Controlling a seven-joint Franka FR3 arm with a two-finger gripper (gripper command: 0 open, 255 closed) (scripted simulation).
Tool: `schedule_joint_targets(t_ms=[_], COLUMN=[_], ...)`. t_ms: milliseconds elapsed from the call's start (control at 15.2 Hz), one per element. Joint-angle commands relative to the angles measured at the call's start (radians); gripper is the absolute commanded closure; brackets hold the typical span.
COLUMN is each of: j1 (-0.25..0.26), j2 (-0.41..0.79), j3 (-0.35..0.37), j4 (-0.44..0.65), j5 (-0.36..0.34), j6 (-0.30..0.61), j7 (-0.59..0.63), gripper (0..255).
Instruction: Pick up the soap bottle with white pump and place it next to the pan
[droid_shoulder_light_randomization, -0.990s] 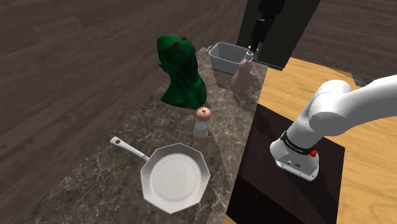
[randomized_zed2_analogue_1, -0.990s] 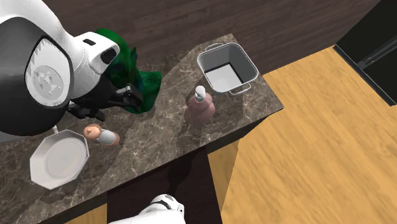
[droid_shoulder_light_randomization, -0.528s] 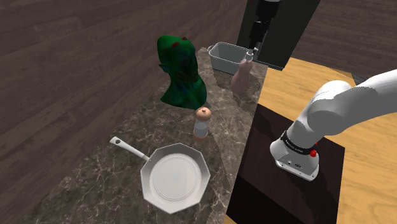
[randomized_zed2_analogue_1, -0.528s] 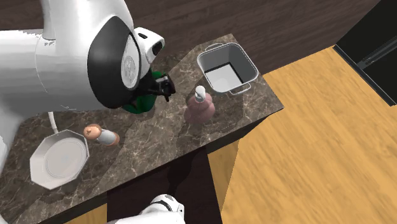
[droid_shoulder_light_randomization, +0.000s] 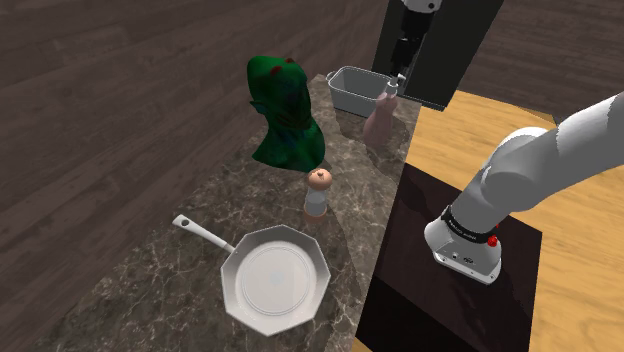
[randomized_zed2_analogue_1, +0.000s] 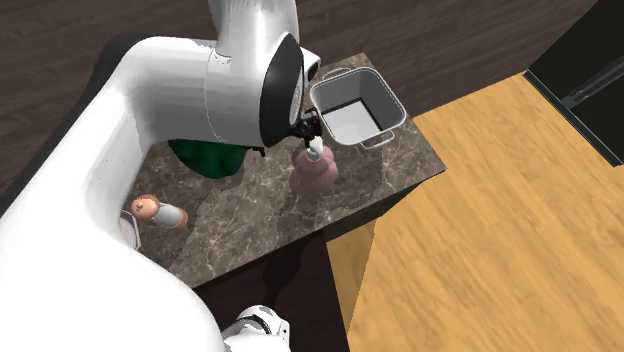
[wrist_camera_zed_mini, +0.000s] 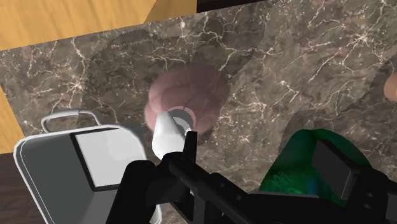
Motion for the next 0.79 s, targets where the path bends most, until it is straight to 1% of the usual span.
schedule_joint_targets(t_ms=[0, 264, 726], j1=[-0.010, -0.024, -0.026], j2=[0.061, 0.166, 0.189], j3=[-0.042, -0.106, -0.117], j4=[0.033, 0.090, 0.016], j5=[-0.002, 0.014, 0.015], j6=[0.032, 0.084, 0.180], j7=[-0.045, -0.116, -0.119], gripper=[0, 0, 0])
